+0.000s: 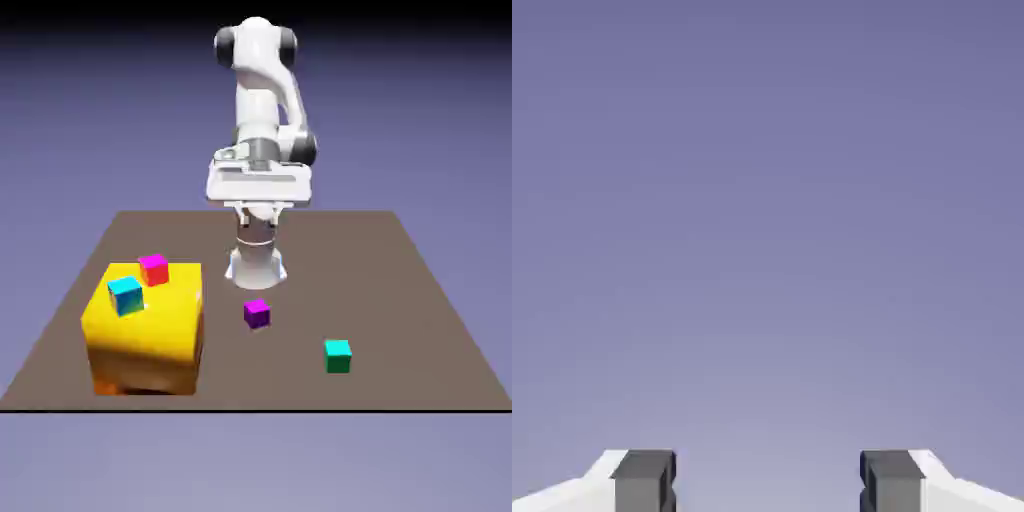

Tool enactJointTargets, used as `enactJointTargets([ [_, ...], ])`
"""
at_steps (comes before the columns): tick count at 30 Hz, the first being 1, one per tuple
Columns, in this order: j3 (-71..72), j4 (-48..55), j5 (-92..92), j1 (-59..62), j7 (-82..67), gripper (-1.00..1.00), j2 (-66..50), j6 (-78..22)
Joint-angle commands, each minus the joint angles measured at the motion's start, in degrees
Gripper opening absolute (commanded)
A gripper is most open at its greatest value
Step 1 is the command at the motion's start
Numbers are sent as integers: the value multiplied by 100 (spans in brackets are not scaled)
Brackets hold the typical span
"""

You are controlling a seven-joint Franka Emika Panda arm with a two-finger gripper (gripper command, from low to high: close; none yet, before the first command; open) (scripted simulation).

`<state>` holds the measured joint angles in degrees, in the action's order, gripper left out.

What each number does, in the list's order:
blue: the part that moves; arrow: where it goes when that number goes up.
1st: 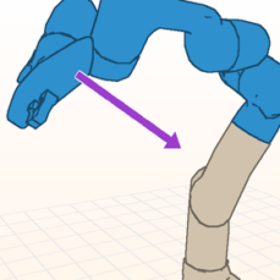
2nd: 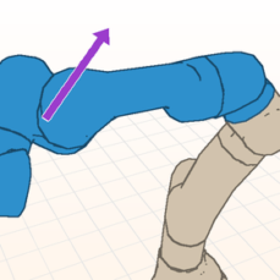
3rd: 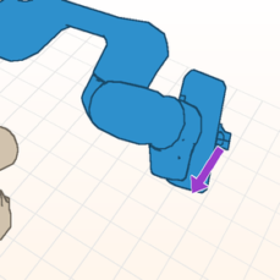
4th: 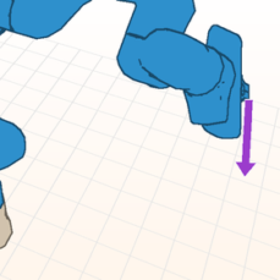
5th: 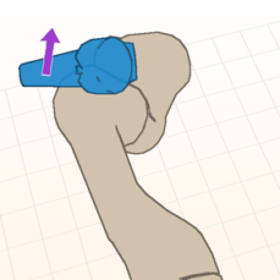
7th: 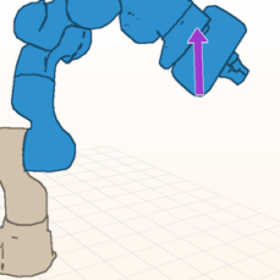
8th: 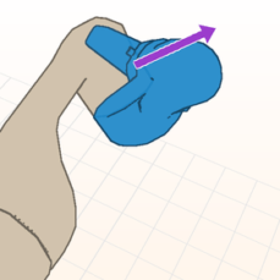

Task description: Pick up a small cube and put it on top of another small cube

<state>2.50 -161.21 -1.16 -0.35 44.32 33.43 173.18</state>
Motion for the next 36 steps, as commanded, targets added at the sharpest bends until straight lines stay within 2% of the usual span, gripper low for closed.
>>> enactJointTargets([
  [1,208,-18,-96,28,154,0,64,-68],
  [36,7476,-629,-3452,1014,5554,0,2293,-2461],
])
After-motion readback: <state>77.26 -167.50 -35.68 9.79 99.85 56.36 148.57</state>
